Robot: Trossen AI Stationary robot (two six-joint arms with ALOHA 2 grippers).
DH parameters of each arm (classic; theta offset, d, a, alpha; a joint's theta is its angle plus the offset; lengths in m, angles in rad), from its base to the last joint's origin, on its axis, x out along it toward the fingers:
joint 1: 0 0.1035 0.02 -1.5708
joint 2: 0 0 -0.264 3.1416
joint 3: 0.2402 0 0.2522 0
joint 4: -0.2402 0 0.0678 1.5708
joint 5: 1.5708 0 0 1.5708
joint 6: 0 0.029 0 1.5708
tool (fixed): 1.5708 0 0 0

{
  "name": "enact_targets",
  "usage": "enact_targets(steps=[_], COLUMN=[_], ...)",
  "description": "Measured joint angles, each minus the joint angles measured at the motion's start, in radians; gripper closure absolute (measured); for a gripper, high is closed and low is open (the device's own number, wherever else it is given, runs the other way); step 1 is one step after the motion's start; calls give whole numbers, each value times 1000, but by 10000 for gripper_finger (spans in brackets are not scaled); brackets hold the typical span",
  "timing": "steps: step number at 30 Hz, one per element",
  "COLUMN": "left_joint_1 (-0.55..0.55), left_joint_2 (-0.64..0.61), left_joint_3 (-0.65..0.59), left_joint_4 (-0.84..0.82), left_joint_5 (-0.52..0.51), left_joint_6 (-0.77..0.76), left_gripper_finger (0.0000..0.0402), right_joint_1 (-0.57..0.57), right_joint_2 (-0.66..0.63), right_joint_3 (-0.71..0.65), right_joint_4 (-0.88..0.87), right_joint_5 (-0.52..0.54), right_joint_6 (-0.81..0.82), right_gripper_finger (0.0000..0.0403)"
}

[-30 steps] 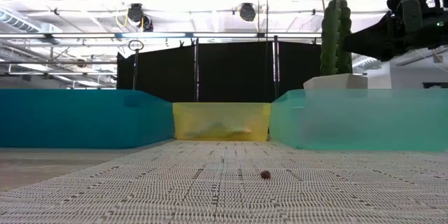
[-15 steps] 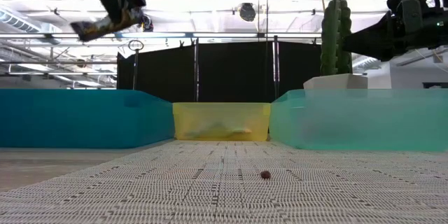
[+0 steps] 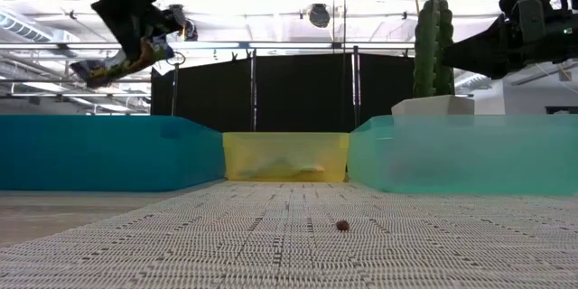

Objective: Pick and place Granola Bars by type
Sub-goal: Put the blue granola bar into the blue bin

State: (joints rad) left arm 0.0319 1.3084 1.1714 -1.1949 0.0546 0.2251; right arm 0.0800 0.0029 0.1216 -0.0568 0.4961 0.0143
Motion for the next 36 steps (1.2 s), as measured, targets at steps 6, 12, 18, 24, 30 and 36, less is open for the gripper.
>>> enact_targets(steps=[6, 12, 18, 24, 30, 36], left_joint_1=[-16, -16, -28, -32, -31, -24], left_joint_2=[-44, -53, -52, -52, -52, -51], left_joint_3=[-104, -188, -255, -309, -390, -450], left_joint_4=[98, 159, 273, 396, 497, 532], left_joint_5=[33, 47, 77, 76, 76, 46], left_joint_6=[-17, -21, -25, -13, -26, -17], left_gripper_finger=[384, 384, 384, 384, 385, 385], right_joint_1=[0, 0, 0, 0, 0, 0], right_joint_2=[0, 0, 0, 0, 0, 0], right_joint_3=[0, 0, 0, 0, 0, 0], right_joint_4=[0, 0, 0, 0, 0, 0], right_joint_5=[0, 0, 0, 0, 0, 0], right_joint_6=[0, 0, 0, 0, 0, 0], right_gripper_finger=[181, 181, 181, 181, 181, 181])
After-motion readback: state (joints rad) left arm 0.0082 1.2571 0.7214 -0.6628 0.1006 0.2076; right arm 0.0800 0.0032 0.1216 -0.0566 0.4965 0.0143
